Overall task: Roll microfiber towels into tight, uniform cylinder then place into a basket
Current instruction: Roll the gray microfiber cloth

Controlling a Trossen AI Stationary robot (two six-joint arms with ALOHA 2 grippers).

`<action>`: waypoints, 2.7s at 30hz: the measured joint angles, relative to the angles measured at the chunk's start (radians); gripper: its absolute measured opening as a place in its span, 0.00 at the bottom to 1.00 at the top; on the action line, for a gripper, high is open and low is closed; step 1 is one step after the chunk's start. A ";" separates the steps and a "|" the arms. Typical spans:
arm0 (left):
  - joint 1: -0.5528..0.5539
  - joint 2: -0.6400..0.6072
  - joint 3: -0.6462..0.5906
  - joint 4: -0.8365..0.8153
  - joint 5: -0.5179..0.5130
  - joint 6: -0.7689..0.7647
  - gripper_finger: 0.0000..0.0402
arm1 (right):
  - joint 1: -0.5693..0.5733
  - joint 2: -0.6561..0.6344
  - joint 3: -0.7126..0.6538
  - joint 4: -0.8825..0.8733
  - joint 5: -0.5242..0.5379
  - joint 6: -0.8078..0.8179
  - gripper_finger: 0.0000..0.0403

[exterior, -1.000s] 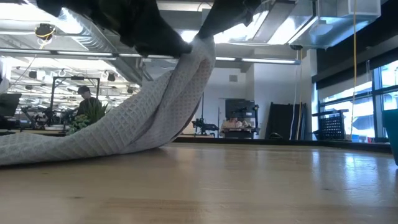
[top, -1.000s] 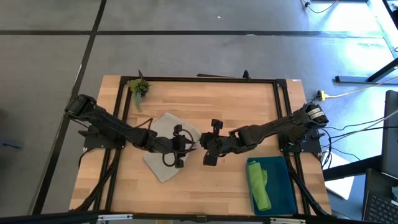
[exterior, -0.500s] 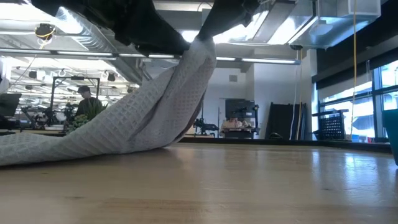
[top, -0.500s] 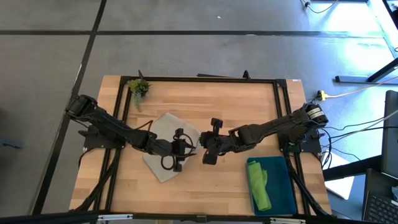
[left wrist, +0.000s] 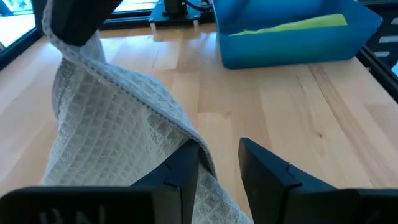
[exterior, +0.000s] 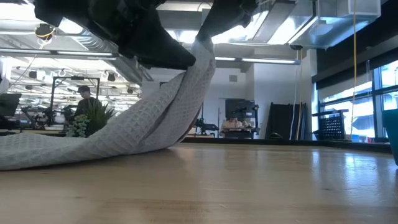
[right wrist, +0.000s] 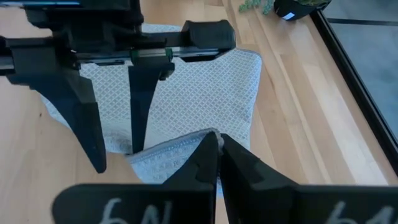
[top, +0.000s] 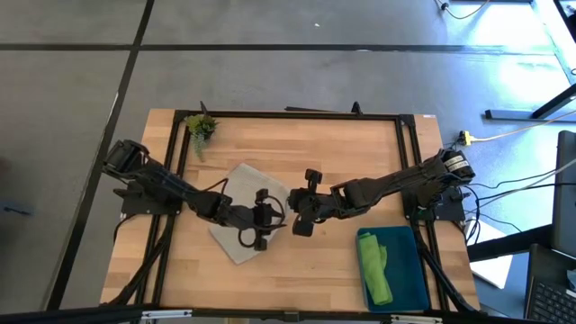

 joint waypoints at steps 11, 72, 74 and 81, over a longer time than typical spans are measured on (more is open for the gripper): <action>0.014 0.063 0.001 0.049 -0.001 -0.048 0.26 | -0.001 0.000 0.000 0.004 0.007 0.000 0.03; -0.273 -0.248 0.000 -0.872 -0.063 -0.244 0.26 | 0.000 0.000 0.000 -0.029 0.006 0.025 0.03; -0.314 -0.235 0.000 -0.896 -0.050 -0.291 0.26 | -0.001 0.000 0.000 -0.028 0.006 0.024 0.03; -0.374 -0.171 0.000 -0.924 -0.051 -0.360 0.26 | 0.000 0.000 0.000 -0.027 0.006 0.023 0.03</action>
